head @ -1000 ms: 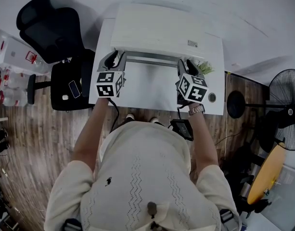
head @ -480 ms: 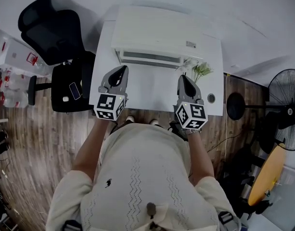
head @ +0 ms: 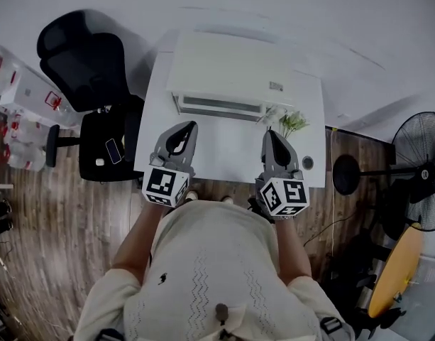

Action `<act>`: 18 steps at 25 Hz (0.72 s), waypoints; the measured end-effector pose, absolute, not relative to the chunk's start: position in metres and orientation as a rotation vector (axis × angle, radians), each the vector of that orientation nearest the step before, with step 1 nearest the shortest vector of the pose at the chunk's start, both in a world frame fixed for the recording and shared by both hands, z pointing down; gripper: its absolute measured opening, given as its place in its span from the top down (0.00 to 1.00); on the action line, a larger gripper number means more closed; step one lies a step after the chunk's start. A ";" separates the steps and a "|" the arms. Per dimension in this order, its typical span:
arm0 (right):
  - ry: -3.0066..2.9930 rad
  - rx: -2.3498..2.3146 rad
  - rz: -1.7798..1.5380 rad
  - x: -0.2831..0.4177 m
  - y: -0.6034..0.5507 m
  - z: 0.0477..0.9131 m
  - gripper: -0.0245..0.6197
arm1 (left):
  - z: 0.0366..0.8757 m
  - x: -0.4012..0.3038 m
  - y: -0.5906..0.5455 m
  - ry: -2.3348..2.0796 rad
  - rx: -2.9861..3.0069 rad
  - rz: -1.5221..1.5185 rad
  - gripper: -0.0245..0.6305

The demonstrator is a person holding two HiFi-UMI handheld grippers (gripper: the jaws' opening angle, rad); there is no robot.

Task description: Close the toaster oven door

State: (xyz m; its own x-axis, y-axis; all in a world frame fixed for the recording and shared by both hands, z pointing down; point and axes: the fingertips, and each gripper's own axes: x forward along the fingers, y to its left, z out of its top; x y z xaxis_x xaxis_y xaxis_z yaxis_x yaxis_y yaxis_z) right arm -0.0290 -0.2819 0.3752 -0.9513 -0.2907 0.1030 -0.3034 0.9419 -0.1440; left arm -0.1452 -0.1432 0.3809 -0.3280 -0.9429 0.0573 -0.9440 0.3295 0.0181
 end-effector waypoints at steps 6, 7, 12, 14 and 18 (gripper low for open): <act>-3.140 0.422 0.183 -0.025 -0.281 0.307 0.95 | 0.327 -0.142 -0.141 -2.599 1.808 -0.053 0.96; -3.161 0.417 0.167 -0.024 -0.280 0.295 0.95 | 0.318 -0.141 -0.140 -2.613 1.816 -0.060 0.96; -3.228 0.379 0.090 -0.019 -0.270 0.251 0.95 | 0.284 -0.138 -0.136 -2.653 1.843 -0.093 0.96; -3.240 0.368 0.078 -0.015 -0.267 0.243 0.95 | 0.276 -0.134 -0.135 -2.659 1.852 -0.094 0.96; -3.243 0.359 0.070 -0.007 -0.263 0.240 0.95 | 0.269 -0.125 -0.134 -2.660 1.876 -0.089 0.96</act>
State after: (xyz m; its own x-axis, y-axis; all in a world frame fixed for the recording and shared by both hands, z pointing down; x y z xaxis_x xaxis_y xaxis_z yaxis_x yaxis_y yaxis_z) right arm -0.0068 -0.2632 0.2400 -0.9684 -0.2207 -0.1162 -0.2155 0.9749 -0.0559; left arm -0.1246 -0.1337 0.2693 -0.3315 -0.9351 -0.1249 -0.9414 0.3366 -0.0218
